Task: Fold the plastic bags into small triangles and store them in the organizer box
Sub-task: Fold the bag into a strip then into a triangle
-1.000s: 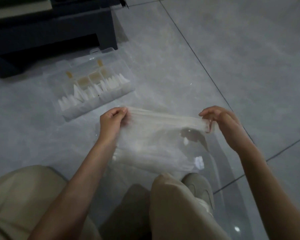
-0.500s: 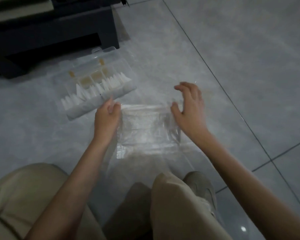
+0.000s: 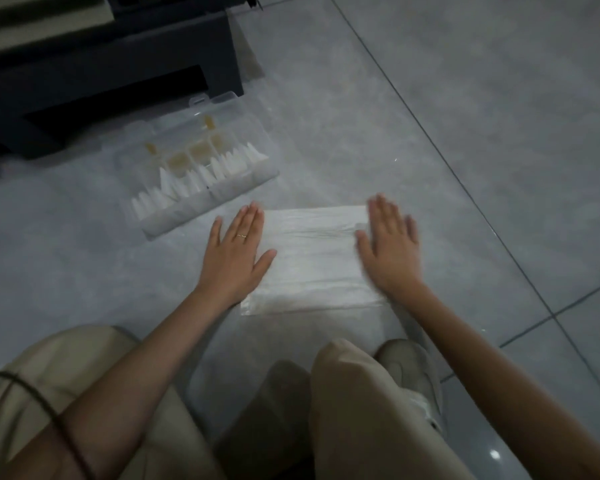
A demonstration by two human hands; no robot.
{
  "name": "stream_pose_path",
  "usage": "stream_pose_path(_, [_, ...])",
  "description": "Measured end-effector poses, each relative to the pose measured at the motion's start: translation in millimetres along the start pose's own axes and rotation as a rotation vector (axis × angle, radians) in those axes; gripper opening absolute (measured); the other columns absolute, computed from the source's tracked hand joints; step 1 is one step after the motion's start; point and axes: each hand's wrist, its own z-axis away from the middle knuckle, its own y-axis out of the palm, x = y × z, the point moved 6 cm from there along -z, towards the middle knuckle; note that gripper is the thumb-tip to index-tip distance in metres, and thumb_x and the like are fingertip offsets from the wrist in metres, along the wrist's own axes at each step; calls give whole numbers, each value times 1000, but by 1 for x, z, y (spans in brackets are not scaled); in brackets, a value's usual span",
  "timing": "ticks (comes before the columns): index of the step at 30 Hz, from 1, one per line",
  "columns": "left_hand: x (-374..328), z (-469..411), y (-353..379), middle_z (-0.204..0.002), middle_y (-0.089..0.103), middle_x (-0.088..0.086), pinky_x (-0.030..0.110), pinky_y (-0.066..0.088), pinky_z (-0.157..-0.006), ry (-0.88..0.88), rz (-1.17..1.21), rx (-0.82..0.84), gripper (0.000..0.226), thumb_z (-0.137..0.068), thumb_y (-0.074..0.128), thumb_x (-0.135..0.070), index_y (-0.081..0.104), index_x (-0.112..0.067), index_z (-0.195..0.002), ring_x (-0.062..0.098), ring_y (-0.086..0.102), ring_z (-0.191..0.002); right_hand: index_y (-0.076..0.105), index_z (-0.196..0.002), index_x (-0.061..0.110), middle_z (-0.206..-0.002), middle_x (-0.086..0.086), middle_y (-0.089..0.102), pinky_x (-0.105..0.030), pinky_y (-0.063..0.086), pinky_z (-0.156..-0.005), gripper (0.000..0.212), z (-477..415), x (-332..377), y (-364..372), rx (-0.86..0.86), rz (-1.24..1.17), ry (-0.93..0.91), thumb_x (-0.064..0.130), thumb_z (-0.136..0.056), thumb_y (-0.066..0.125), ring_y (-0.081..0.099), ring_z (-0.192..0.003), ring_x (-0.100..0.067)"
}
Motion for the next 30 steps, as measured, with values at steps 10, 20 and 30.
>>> stream_pose_path(10, [-64, 28, 9, -153, 35, 14, 47, 12, -115, 317, -47, -80, 72, -93, 30, -50, 34, -2, -146, 20, 23, -143, 18, -154, 17, -160, -3, 9, -38, -1, -121, 64, 46, 48, 13, 135, 126, -606, 52, -100, 17, 1, -148, -15])
stream_pose_path(20, [-60, 24, -2, -158, 24, 12, 46, 6, -117, 242, 142, -93, 68, -93, 33, -50, 35, -8, -147, 21, 17, -146, 35, -147, 15, -154, -4, 31, -36, 9, -117, 62, 35, -30, -28, -36, -50, -207, 47, -94, 39, 25, -142, -23])
stream_pose_path(30, [-91, 33, -25, -101, 55, -2, 34, 43, -71, 490, 24, 28, 31, -61, 65, -29, 56, -20, -89, 20, 53, -90, 65, -105, 20, -101, 5, 62, -27, 41, -80, 26, 55, 44, -20, 217, -167, -500, 33, -83, 63, 58, -90, -16])
